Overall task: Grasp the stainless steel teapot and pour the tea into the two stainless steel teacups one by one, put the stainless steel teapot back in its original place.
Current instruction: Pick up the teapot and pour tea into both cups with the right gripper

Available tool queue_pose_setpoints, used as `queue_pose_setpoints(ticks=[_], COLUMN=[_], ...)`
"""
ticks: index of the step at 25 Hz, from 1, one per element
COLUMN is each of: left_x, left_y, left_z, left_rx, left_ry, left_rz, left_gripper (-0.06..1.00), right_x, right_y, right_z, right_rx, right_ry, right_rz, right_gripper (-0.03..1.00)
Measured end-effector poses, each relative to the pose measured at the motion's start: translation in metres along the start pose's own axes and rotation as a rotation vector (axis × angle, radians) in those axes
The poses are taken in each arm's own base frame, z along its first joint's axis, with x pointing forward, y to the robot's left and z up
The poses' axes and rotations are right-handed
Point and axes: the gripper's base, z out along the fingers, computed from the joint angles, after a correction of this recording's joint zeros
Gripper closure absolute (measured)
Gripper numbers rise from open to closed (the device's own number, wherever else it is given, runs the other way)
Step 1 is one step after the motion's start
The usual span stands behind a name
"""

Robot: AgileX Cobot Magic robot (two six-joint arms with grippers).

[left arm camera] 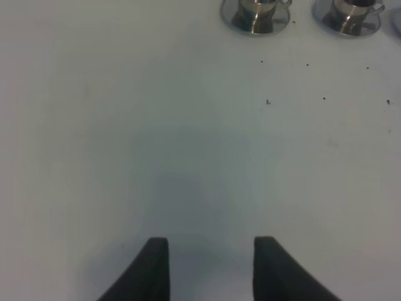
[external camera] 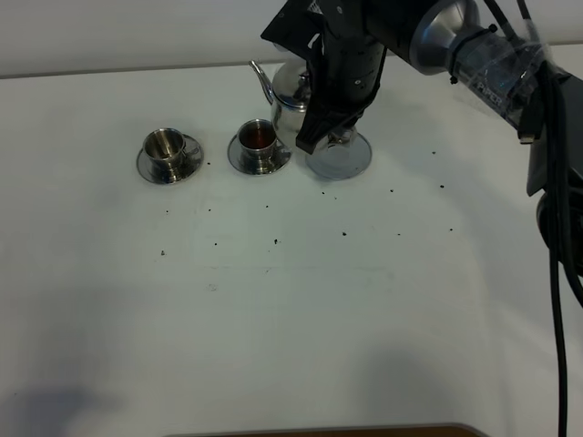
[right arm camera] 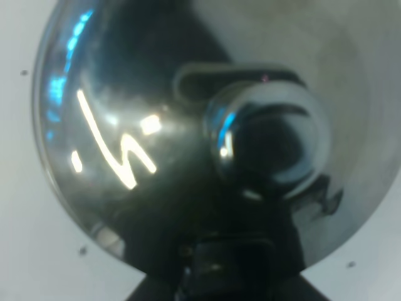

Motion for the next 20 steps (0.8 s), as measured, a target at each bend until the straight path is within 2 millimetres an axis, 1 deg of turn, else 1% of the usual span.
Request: queue_pose_setpoints(ticks=[5,9,12,15,17,20], left_x=[0.0,0.0,0.0,0.0,0.0,0.0], left_y=[0.0,0.0,0.0,0.0,0.0,0.0], left_z=[0.0,0.0,0.0,0.0,0.0,0.0], left_rx=[0.0,0.0,0.0,0.0,0.0,0.0], left_ry=[0.0,0.0,0.0,0.0,0.0,0.0], left_rz=[0.0,0.0,0.0,0.0,0.0,0.0], left_gripper=[0.56,0.56,0.56,0.56,0.56,0.56], right_x=[0.018,0.026,0.024,0.02,0.017,0.008], right_y=[0.01,0.019,0.023,0.027,0.03,0.035], right_z=[0.01,0.02,0.022,0.018,0.014,0.004], right_rx=[-0.054,-0.108,-0.109,-0.1,-0.08,-0.033], right_ry=[0.082,0.115,0.095,0.066,0.061,0.035], right_rz=[-0.001,0.011,0.005,-0.006,-0.03,-0.076], right_gripper=[0.78,0.78,0.78,0.78,0.78,0.78])
